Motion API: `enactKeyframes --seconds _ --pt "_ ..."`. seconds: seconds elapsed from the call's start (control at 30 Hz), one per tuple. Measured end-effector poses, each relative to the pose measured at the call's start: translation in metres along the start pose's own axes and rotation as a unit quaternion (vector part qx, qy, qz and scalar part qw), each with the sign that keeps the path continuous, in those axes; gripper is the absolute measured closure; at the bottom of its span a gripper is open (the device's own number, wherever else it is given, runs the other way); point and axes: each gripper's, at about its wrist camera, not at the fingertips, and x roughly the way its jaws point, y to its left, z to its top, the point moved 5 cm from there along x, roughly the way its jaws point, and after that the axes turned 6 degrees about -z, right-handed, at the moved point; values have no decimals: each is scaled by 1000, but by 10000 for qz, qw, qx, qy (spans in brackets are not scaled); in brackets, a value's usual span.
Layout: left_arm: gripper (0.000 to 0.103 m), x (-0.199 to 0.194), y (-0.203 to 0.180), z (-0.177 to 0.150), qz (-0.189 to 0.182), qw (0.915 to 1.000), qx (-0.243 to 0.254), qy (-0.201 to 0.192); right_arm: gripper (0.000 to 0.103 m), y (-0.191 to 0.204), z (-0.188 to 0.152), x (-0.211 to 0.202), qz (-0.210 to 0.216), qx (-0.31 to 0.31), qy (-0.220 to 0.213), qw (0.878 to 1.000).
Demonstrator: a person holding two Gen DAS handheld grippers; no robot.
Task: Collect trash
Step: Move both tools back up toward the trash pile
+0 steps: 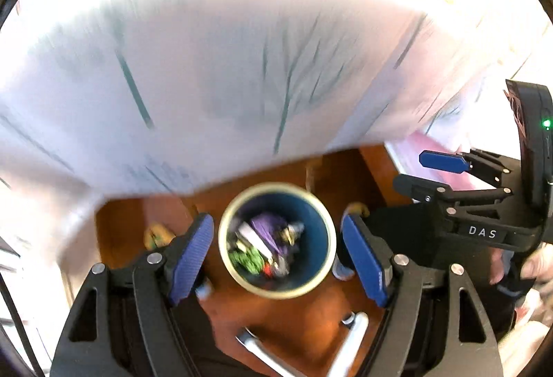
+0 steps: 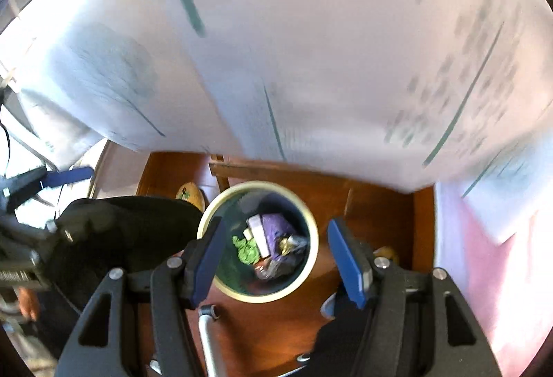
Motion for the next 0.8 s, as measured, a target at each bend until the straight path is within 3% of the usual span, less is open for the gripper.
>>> enactKeyframes --seconds 0.13,0.23,0.37,0.57,0.7,0.8 --pt "27 -42 -6 29 -159 9981 138 -576 42 3 17 -44 -112 -511 -460 9976" --pt "19 -70 -12 58 131 9951 457 -868 42 8 33 -80 -87 -873 -781 9931" --pt "19 -102 -14 103 192 9926 599 -1035 42 9 62 -120 34 -957 -1092 9894" --pt "19 -132 -3 166 23 9932 338 -1112 42 11 122 -162 96 -1069 -1500 9828" --pt "19 -140 11 212 321 9924 173 -1175 42 7 173 -171 121 -1026 -1673 9805" --pt "19 -137 27 245 341 9934 -15 -1096 42 9 213 -166 74 -1024 -1743 9793"
